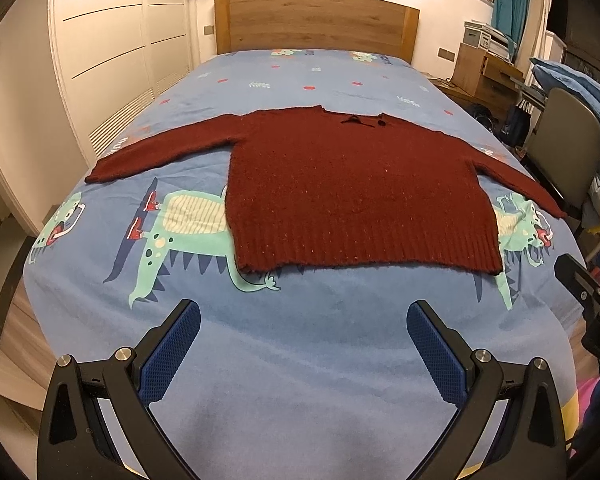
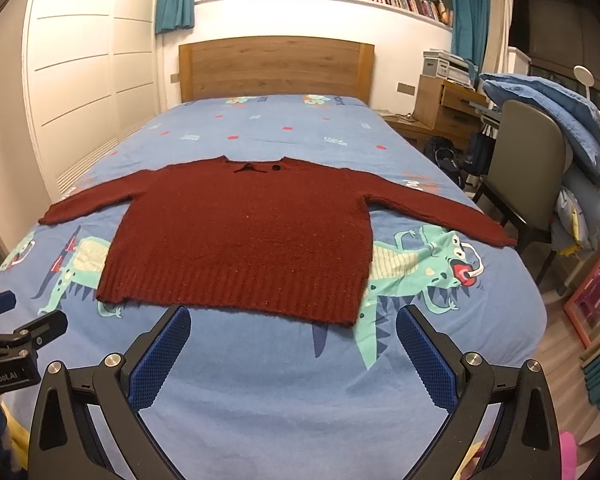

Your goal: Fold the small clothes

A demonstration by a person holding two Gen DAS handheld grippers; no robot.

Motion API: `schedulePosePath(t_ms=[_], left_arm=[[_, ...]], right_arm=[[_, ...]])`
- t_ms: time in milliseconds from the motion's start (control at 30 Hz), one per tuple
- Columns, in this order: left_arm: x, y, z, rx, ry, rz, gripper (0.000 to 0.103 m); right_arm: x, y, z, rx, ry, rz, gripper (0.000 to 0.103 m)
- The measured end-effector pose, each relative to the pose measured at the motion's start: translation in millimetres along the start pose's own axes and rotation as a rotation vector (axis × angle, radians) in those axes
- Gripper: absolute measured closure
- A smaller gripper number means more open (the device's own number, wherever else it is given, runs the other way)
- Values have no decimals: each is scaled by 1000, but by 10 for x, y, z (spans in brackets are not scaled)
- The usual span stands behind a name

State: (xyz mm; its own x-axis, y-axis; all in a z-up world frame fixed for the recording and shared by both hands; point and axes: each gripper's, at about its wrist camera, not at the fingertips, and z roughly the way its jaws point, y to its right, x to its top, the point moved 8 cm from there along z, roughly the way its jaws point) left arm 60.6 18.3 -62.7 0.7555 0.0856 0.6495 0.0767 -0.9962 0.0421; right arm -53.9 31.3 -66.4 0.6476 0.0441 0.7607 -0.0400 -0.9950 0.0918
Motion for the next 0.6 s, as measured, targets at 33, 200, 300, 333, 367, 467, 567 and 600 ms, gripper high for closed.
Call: schedulePosePath(t_ms=[33, 200, 300, 333, 367, 467, 567, 600], left_arm=[[2, -1, -5, -2, 2, -2, 1], [20, 1, -36, -3, 18, -2, 1], [26, -6, -43, 0, 24, -5, 1], [27, -13, -43, -2, 23, -9, 1], [29, -26, -45, 1, 24, -12, 1], [47, -59, -54, 12, 31, -19, 1], [56, -79, -51, 20, 36, -28, 1], [57, -85, -54, 23, 37, -30, 1]], right_arm=[[-3, 3, 3, 0, -1, 1, 0], [-1, 16, -1, -4, 1, 5, 0], [-1, 4, -8, -5, 4, -2, 0], [-2, -3, -9, -4, 3, -2, 0], [-1, -6, -9, -3, 3, -2, 0], [3, -19, -4, 0, 5, -4, 0], [2, -34, 12, 4, 3, -8, 0], [0, -36, 17, 6, 2, -9, 0]])
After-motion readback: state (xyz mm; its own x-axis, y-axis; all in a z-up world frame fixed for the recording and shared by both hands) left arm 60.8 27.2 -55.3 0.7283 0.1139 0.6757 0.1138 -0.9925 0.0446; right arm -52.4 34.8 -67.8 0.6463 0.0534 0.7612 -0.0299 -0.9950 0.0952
